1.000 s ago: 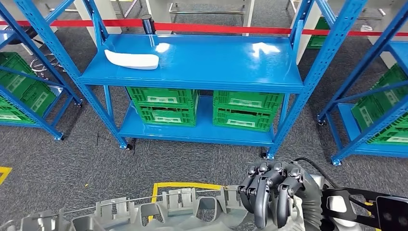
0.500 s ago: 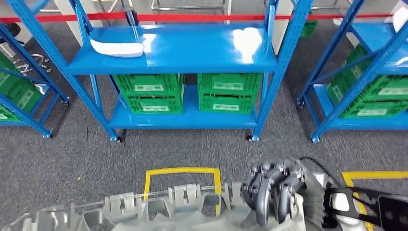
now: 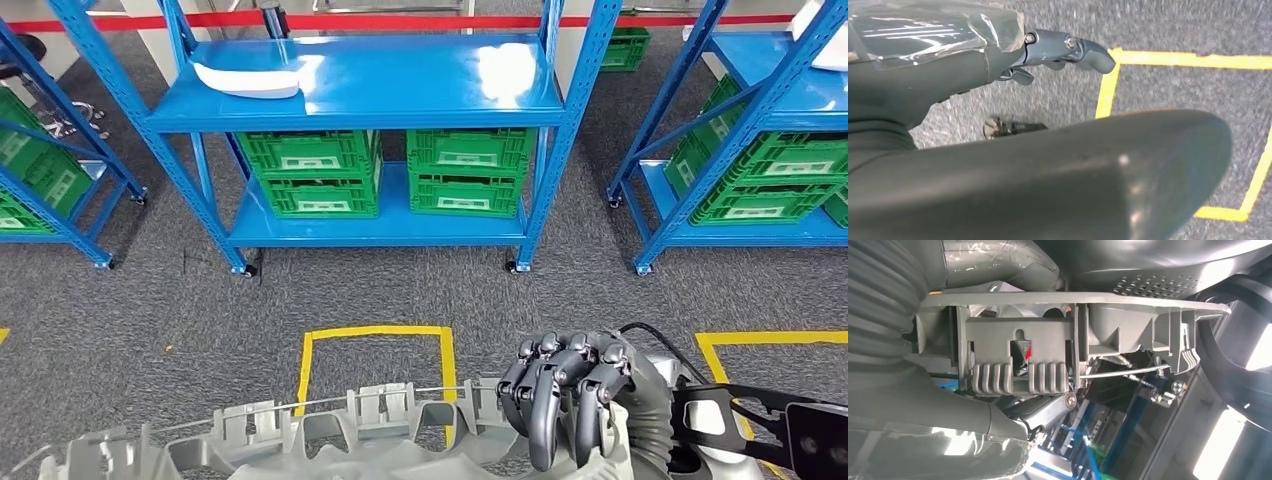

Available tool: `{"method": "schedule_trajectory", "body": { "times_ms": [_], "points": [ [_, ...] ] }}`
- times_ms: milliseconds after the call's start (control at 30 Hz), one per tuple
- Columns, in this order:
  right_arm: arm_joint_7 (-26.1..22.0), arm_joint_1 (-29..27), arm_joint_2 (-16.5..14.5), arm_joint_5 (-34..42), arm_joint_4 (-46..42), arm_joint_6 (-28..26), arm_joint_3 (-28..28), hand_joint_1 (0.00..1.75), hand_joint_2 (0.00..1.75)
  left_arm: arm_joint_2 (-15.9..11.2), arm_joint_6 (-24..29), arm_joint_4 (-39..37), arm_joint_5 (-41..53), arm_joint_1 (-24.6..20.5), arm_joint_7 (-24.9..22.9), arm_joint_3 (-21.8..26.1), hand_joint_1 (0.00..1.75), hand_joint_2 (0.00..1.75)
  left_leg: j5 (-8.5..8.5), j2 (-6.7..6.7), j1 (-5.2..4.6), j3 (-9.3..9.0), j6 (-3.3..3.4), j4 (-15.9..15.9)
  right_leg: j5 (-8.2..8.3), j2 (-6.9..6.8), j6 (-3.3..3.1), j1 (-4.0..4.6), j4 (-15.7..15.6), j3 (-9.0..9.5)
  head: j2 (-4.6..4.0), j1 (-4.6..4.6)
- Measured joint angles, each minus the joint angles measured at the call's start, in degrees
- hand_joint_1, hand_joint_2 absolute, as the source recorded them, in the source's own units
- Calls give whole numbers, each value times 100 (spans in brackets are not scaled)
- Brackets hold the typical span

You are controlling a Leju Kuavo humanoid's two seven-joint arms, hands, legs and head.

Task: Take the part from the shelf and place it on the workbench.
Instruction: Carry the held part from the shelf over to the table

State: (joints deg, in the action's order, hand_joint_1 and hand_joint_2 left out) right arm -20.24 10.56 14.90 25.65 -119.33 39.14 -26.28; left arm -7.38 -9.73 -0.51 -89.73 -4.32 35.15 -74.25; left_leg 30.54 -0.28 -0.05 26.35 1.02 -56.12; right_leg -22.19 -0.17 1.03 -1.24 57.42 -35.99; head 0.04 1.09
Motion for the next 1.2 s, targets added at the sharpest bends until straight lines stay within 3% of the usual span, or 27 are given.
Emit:
{"method": "schedule_trajectory", "body": {
  "times_ms": [67,100,167,200,233,267,300,333,367,400,433,467,533,567,633,700,733,767,800,867,933,967,1033,1100,1133,1200],
  "points": [
    [5,0,0,27,-2,5,-4,150,175,-15,-4,-1,-1,-6,3,2,0,0,-172,35,-9,106,91,78,-87,2,12,-9,77,-81,0,1],
    [7,0,2,32,-3,5,-6,150,175,-17,-4,-2,-1,-10,3,2,0,0,-270,53,-3,184,131,119,-279,4,-23,-5,248,-156,0,-10],
    [11,2,3,36,-3,5,-7,150,175,-14,-4,-2,0,-16,4,2,0,0,-439,72,-7,354,183,137,-842,6,-104,-1,905,-340,0,-25],
    [13,0,3,37,-3,5,-9,150,175,-8,-4,-2,-1,-16,4,2,0,0,-520,78,-19,451,186,133,-1025,7,-98,-1,1277,-403,0,-26],
    [18,-2,3,38,-3,5,-11,150,175,0,-3,-2,-1,-16,4,2,0,0,-603,85,-30,553,188,126,-1080,7,-58,-1,1572,-420,0,-27],
    [26,-2,3,41,-3,5,-14,150,175,8,-1,-2,-2,-16,4,2,0,0,-679,91,-37,661,185,116,-1017,7,2,-1,1719,-371,0,-28],
    [38,-2,2,45,-3,5,-18,150,175,16,4,-2,-1,-15,4,2,0,0,-753,95,-40,771,176,97,-874,7,65,-1,1663,-220,0,-29],
    [52,-2,0,51,-3,5,-21,150,175,22,10,-2,0,-16,4,2,0,0,-815,98,-41,874,160,60,-748,4,103,-1,1384,39,0,-29],
    [66,0,-3,56,-3,5,-22,150,175,26,18,-2,0,-16,4,2,0,0,-863,96,-51,968,141,5,-721,-1,103,5,947,378,0,-31],
    [80,2,-9,58,-3,5,-23,150,175,29,25,-2,0,-16,5,2,0,0,-905,96,-58,1050,116,-55,-780,-3,74,12,474,705,0,-27],
    [94,-3,-15,60,-3,5,-25,150,175,31,29,-2,0,-17,6,2,0,0,-947,95,-64,1106,89,-104,-879,-4,35,23,120,918,0,-26],
    [106,-9,-20,61,-3,6,-27,150,175,31,32,-2,-1,-16,8,2,0,0,-994,95,-65,1145,58,-129,-964,-3,-8,42,-78,1015,0,-25],
    [118,-33,-29,66,-2,10,-32,150,175,22,36,-3,-2,-13,12,3,0,0,-1084,93,-35,1194,-13,-131,-935,-4,-87,49,-117,941,0,-27],
    [118,-42,-36,68,-1,11,-33,150,175,16,40,-4,-2,-8,14,4,0,0,-1026,85,-14,1229,-54,-165,-878,-8,-134,44,-112,894,0,-27],
    [118,-54,-60,70,2,16,-33,150,175,4,68,-5,-2,1,20,6,0,0,-565,66,32,1350,-136,-539,-738,-17,-202,19,-117,770,0,-21],
    [118,-62,-78,71,2,17,-31,150,175,1,91,-4,-1,3,28,7,0,0,17,56,64,1508,-205,-1289,-594,-17,-222,23,-111,623,0,-6],
    [118,-67,-82,72,2,17,-30,150,175,-1,92,-4,-1,3,33,6,0,0,137,55,76,1547,-225,-1627,-522,-15,-215,24,-105,546,0,-6],
    [118,-73,-84,73,2,17,-29,150,175,-2,92,-4,0,2,34,6,0,0,115,54,86,1513,-235,-1816,-453,-13,-205,24,-99,467,0,-4],
    [118,-78,-84,79,2,17,-28,150,175,-3,90,-4,0,2,34,6,0,0,-12,53,93,1373,-233,-1794,-386,-9,-190,24,-94,384,0,-4],
    [122,-81,-88,107,2,22,-23,150,175,-17,86,-4,-1,0,35,9,0,0,-243,33,98,783,-196,-1134,-270,-2,-150,24,-88,256,0,-4],
    [132,-75,-101,149,2,36,-17,150,175,-42,92,-4,0,-4,37,24,0,0,-161,0,71,172,-134,-272,-173,-4,-92,31,-89,191,0,-8],
    [137,-72,-111,166,2,44,-15,150,175,-54,101,-4,0,-7,39,35,0,0,-84,-11,48,23,-102,-27,-129,-10,-59,28,-92,175,0,-9],
    [152,-76,-133,199,3,52,-14,150,175,-69,122,-4,-1,-4,43,63,0,0,-100,-4,1,21,-30,100,-27,-18,23,9,-115,140,0,-9],
    [188,-87,-147,236,9,43,-5,150,175,-75,133,-4,-2,-1,44,85,0,0,-250,27,-5,126,69,147,-122,-13,36,-4,-18,46,0,-15],
    [219,-96,-153,257,11,32,6,150,175,-75,134,-4,-1,-1,44,98,0,0,-341,43,1,205,112,173,-317,-9,1,-1,165,-40,0,-24],
    [284,-129,-171,293,15,7,31,150,175,-69,134,-4,0,1,44,128,0,0,-507,57,-12,408,170,173,-864,-3,-79,2,844,-245,0,-41]
  ]
}}
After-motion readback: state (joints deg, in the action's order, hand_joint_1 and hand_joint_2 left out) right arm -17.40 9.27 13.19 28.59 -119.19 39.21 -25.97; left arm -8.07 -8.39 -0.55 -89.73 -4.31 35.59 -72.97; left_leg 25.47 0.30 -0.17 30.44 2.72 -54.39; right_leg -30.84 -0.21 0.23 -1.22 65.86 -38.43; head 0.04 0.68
